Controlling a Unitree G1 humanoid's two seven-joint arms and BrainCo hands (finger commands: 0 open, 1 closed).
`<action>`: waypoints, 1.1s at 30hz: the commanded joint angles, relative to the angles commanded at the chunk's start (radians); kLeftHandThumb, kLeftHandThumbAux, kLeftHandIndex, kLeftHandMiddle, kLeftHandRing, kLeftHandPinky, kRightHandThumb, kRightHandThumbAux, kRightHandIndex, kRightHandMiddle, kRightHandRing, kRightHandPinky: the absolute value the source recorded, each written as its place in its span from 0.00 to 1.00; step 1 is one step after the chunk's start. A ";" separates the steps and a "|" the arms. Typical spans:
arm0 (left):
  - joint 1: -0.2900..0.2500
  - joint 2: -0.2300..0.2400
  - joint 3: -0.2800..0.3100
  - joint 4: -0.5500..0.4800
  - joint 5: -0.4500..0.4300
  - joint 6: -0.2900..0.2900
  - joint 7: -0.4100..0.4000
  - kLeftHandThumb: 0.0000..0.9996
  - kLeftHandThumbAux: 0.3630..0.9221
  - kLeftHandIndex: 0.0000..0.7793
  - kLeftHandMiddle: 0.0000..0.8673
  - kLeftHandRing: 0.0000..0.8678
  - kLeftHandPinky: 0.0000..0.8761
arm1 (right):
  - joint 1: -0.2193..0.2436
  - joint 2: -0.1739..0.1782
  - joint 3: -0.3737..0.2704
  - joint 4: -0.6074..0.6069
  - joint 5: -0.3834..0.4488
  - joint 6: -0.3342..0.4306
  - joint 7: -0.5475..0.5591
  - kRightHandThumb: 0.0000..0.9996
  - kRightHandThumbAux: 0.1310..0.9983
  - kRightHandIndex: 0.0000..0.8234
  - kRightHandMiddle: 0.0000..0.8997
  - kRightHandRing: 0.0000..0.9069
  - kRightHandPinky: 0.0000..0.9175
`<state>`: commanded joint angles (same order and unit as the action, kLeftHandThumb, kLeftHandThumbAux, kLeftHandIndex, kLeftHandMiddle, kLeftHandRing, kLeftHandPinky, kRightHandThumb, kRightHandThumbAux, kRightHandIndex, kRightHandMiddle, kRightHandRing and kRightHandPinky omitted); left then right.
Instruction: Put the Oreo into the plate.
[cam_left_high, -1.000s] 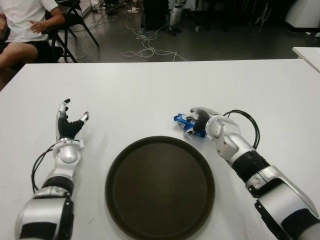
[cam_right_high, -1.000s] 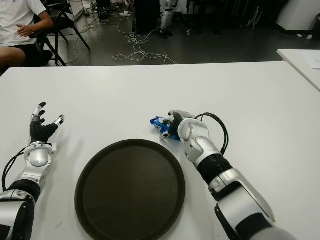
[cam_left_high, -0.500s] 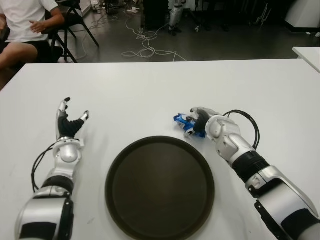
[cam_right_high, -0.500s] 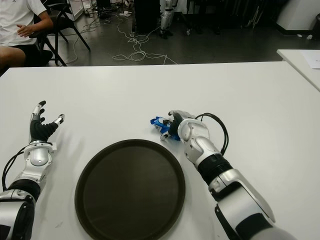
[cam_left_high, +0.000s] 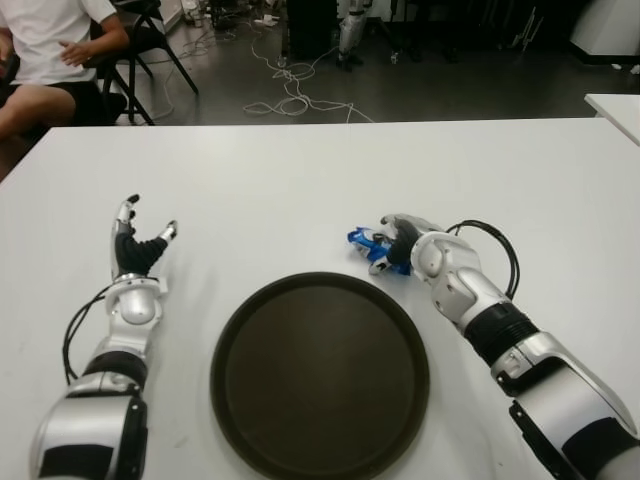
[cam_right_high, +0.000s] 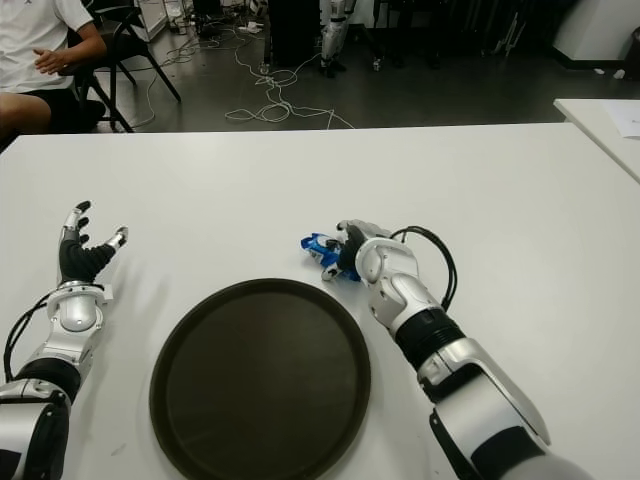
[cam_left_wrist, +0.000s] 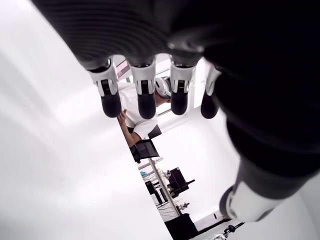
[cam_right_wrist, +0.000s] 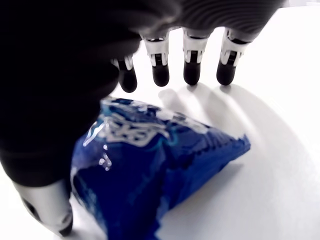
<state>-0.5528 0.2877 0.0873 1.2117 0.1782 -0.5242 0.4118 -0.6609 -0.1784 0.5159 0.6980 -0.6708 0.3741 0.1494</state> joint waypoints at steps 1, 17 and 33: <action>0.000 0.000 0.000 -0.001 0.000 0.000 0.000 0.00 0.68 0.07 0.09 0.06 0.03 | -0.001 0.000 0.001 0.012 -0.003 -0.011 -0.017 0.00 0.69 0.06 0.12 0.10 0.02; -0.001 0.004 -0.002 0.004 0.003 -0.003 -0.002 0.00 0.65 0.08 0.10 0.07 0.04 | 0.014 0.022 -0.055 0.083 0.022 -0.128 -0.288 0.12 0.80 0.57 0.63 0.65 0.65; -0.001 0.004 0.000 0.005 0.000 -0.006 -0.008 0.00 0.66 0.07 0.10 0.07 0.04 | 0.019 0.041 -0.110 0.129 0.061 -0.220 -0.415 0.69 0.69 0.52 0.79 0.79 0.79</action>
<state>-0.5537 0.2913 0.0870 1.2167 0.1781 -0.5303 0.4040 -0.6417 -0.1371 0.4057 0.8275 -0.6093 0.1540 -0.2655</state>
